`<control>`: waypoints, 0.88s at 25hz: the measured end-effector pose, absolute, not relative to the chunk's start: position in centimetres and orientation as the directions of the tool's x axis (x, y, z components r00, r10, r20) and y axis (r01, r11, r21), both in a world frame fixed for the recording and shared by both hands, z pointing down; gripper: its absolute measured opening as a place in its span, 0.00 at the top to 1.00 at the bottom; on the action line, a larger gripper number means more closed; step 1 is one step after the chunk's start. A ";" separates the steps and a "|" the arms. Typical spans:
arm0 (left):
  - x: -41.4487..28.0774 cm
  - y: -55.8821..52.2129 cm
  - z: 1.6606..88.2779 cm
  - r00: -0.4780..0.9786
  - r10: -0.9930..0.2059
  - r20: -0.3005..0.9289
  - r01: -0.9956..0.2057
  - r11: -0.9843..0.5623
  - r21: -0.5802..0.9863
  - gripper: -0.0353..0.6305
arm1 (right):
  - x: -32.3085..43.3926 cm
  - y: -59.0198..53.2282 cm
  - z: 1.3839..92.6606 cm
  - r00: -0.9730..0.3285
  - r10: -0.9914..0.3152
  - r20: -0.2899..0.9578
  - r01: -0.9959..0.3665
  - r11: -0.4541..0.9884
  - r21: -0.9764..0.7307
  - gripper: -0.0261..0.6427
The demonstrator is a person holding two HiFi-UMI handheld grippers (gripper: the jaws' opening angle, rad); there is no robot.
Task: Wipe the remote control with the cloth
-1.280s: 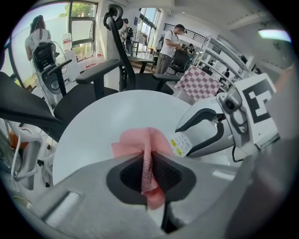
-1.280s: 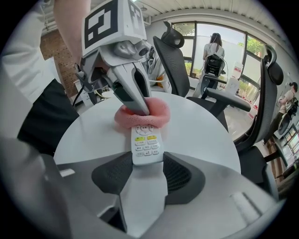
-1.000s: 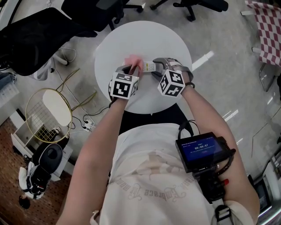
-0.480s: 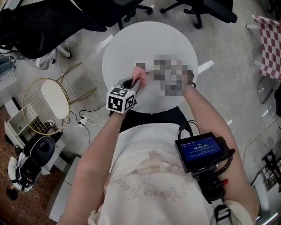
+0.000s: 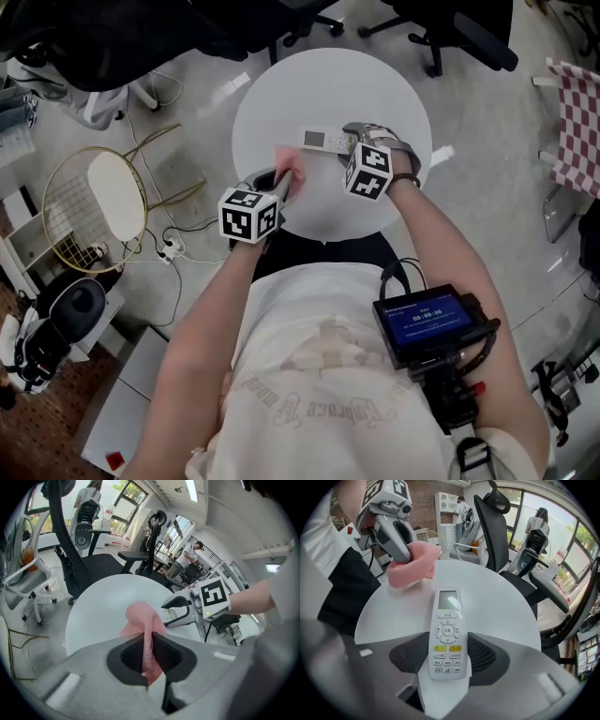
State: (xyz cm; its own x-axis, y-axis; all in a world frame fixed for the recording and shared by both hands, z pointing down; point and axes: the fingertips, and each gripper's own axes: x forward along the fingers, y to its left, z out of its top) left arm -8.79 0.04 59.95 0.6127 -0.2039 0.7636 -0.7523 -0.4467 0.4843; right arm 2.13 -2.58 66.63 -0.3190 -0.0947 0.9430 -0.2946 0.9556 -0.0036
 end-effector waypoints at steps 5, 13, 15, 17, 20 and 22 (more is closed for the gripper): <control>-9.4 -0.3 59.9 0.624 -0.239 0.744 -0.764 -0.386 0.517 0.90 | 2.2 -2.0 66.0 -0.399 -0.056 0.915 -0.455 0.878 -0.145 0.57; -8.6 -0.1 59.1 0.715 -0.281 0.640 -0.698 -0.236 0.676 0.90 | 1.0 -1.9 61.0 -0.809 -0.221 0.545 -0.588 0.310 -0.747 0.57; -7.5 0.1 58.4 0.749 -0.283 0.599 -0.657 -0.205 0.725 0.90 | 0.8 -2.4 58.9 -0.861 -0.329 0.387 -0.465 0.203 -0.862 0.57; -6.1 -0.1 57.5 0.789 -0.300 0.536 -0.597 -0.167 0.785 0.90 | 1.0 -3.2 56.8 -0.875 -0.420 0.242 -0.330 0.151 -0.932 0.57; -3.9 -0.3 55.5 0.850 -0.321 0.418 -0.474 -0.121 0.872 0.90 | 1.2 -3.6 54.2 -0.858 -0.508 0.074 -0.175 0.153 -0.973 0.57; -2.6 -0.3 53.9 0.884 -0.322 0.340 -0.391 -0.106 0.914 0.90 | 1.3 -3.6 52.9 -0.845 -0.535 0.001 -0.116 0.181 -0.977 0.57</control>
